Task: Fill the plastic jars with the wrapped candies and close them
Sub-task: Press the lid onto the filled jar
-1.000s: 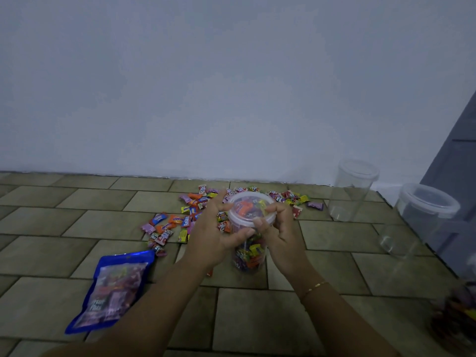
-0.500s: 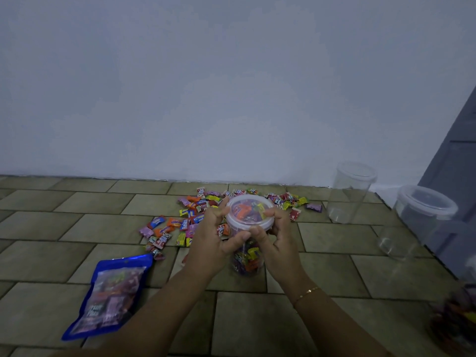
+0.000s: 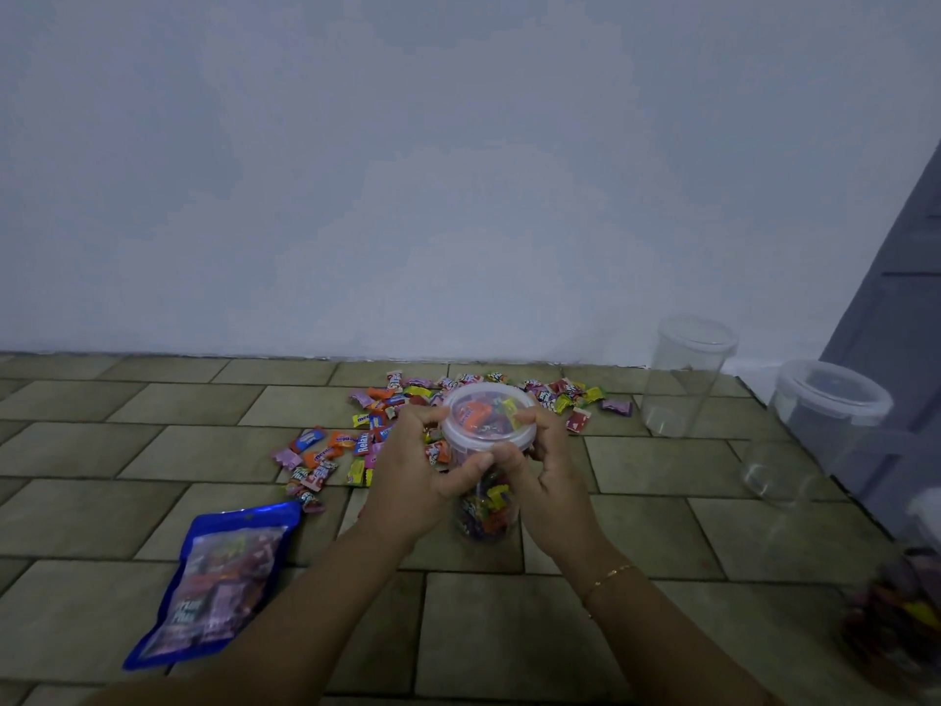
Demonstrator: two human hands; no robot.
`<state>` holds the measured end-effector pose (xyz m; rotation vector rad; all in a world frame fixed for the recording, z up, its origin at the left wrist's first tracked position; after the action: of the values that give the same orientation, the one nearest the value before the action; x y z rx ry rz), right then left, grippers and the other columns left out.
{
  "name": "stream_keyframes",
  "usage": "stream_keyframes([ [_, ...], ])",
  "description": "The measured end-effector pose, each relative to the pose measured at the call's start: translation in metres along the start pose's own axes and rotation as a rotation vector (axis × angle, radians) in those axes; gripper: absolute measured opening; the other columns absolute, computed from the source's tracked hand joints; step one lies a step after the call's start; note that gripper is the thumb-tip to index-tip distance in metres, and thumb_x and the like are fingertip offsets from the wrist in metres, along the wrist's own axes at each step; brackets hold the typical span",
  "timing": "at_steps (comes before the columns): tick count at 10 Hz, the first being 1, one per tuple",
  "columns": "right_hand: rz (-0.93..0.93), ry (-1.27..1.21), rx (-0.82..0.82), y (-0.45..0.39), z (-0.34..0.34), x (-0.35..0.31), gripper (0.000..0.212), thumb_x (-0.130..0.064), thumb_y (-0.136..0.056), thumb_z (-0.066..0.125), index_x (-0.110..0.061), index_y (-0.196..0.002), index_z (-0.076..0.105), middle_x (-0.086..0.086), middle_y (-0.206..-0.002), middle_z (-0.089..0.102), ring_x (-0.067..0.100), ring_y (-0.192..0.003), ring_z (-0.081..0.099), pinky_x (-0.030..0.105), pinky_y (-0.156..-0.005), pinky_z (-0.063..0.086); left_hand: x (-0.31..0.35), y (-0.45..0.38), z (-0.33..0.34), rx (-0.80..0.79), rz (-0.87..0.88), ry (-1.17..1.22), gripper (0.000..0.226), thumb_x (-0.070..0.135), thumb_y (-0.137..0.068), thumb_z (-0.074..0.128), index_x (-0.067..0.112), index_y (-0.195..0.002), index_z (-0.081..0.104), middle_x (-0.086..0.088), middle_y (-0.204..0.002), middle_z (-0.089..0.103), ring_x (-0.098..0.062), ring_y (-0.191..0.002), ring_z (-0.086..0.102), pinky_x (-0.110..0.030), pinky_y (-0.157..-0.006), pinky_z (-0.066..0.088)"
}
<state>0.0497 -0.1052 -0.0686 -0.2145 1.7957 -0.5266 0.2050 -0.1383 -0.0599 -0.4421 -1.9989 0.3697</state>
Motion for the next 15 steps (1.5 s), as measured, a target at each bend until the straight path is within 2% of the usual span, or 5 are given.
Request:
stream_keyframes([
  [7,0.310,0.384,0.036,0.014,-0.118,-0.049,0.011,-0.018,-0.087,0.055,-0.018,-0.098,0.055,0.002,-0.089,0.056,0.005,-0.065,0.049,0.013,-0.050,0.036,0.096,0.005,0.108,-0.414,-0.026,0.217,0.122,0.020,-0.066,0.085,0.029,-0.148,-0.004,0.008,-0.126,0.050,-0.004,-0.106,0.053,-0.014,-0.085,0.042],
  [9,0.258,0.863,0.046,0.002,-0.165,-0.048,0.017,-0.022,-0.081,0.063,-0.009,-0.091,0.060,0.014,-0.090,0.061,0.026,-0.078,0.059,0.030,-0.069,0.051,0.130,0.007,0.169,-0.528,-0.008,0.216,0.092,0.007,-0.083,0.067,0.016,-0.150,0.004,-0.008,-0.151,0.028,-0.013,-0.124,0.042,-0.021,-0.100,0.033],
  [11,0.502,1.261,0.000,-0.012,-0.191,-0.055,0.033,-0.023,-0.098,0.034,-0.008,-0.116,0.057,0.011,-0.116,0.062,0.028,-0.108,0.057,0.042,-0.098,0.044,0.168,0.005,0.197,-0.835,0.072,0.491,0.033,0.042,-0.087,0.056,0.026,-0.116,0.054,0.017,-0.091,0.071,0.006,-0.082,0.064,-0.009,-0.064,0.049],
  [12,0.474,1.345,0.142,-0.029,-0.206,-0.055,0.034,-0.028,-0.092,0.042,-0.009,-0.118,0.053,0.014,-0.116,0.059,0.033,-0.110,0.052,0.045,-0.098,0.042,0.155,-0.002,0.198,-0.651,0.275,0.130,0.097,0.031,-0.075,0.071,0.024,-0.149,0.009,0.015,-0.151,0.025,-0.004,-0.136,0.030,-0.013,-0.104,0.031],
  [15,0.761,1.438,0.033,-0.076,-0.230,-0.022,0.012,-0.008,-0.086,0.046,-0.015,-0.084,0.055,0.004,-0.100,0.063,0.026,-0.092,0.058,0.036,-0.084,0.048,0.140,-0.024,0.190,-0.685,0.031,0.244,0.117,0.051,-0.069,0.075,0.031,-0.150,-0.007,0.004,-0.160,0.004,-0.016,-0.144,0.011,-0.043,-0.116,0.022],
])
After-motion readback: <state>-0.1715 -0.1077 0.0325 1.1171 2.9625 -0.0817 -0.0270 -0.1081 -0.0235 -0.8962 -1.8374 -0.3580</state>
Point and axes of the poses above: each hand's wrist, its own y-axis away from the middle knuckle, its own z-axis out of the palm, x = y × z, the point moved 3 cm from there along -y, towards the middle knuckle
